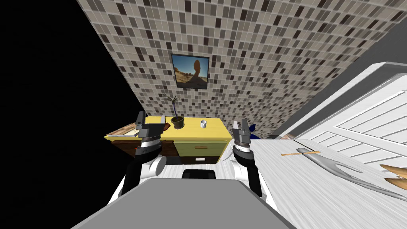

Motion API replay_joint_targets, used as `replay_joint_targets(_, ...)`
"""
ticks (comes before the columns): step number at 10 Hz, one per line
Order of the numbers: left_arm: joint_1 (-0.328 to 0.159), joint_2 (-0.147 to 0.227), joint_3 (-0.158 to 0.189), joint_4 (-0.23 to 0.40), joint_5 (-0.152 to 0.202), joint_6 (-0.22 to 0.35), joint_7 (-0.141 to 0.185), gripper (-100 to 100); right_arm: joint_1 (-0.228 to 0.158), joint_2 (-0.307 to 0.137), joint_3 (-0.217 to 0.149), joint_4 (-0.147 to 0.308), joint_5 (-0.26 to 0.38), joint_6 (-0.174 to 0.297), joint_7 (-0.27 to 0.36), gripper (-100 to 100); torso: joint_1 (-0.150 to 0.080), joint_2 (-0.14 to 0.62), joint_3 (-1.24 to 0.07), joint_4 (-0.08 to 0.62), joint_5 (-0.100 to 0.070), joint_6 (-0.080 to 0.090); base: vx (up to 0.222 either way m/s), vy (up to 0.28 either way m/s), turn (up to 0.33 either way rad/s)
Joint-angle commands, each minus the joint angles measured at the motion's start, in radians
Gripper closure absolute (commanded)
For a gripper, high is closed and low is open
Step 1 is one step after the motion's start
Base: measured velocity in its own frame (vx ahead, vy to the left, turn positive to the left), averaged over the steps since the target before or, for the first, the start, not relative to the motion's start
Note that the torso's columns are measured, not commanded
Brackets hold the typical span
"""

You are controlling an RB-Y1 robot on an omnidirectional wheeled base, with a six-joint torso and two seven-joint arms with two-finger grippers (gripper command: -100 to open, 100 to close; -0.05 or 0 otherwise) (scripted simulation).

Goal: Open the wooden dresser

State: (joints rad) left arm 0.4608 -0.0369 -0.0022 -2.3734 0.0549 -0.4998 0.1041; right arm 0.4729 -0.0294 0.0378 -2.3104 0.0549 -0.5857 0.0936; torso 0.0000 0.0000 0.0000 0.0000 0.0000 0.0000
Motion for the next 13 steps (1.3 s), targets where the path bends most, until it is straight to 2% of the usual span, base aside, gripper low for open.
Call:
replay_joint_targets(1,0.000,0.000,0.000,0.000,0.000,0.000,0.000,0,0.000,0.000,0.000,0.000,0.000,0.000,0.000,0,0.000,0.040,-0.082,0.041,0.000,0.000,0.000,0.000,0.000)
replay_joint_targets(9,0.000,0.000,0.000,0.000,0.000,0.000,0.000,0,0.000,0.000,0.000,0.000,0.000,0.000,0.000,0,0.000,0.618,-1.234,0.617,0.000,0.000,0.000,0.000,0.000)
replay_joint_targets(10,-0.002,0.034,-0.001,0.014,0.000,-0.001,0.000,-100,0.000,0.000,0.000,0.000,0.000,0.000,0.000,0,0.000,0.691,-1.382,0.691,0.000,0.000,0.003,-0.008,0.002)
replay_joint_targets(11,-0.004,0.059,-0.003,0.027,0.000,-0.002,-0.001,-100,0.000,0.000,0.000,0.000,0.000,0.000,0.000,0,0.000,0.725,-1.451,0.724,0.000,0.000,-0.003,-0.022,0.003)
replay_joint_targets(13,-0.009,0.106,-0.006,0.065,0.001,-0.004,-0.002,-100,0.000,0.000,0.000,0.000,0.000,0.000,0.000,0,-0.001,0.737,-1.475,0.737,0.000,0.000,-0.006,-0.032,0.004)
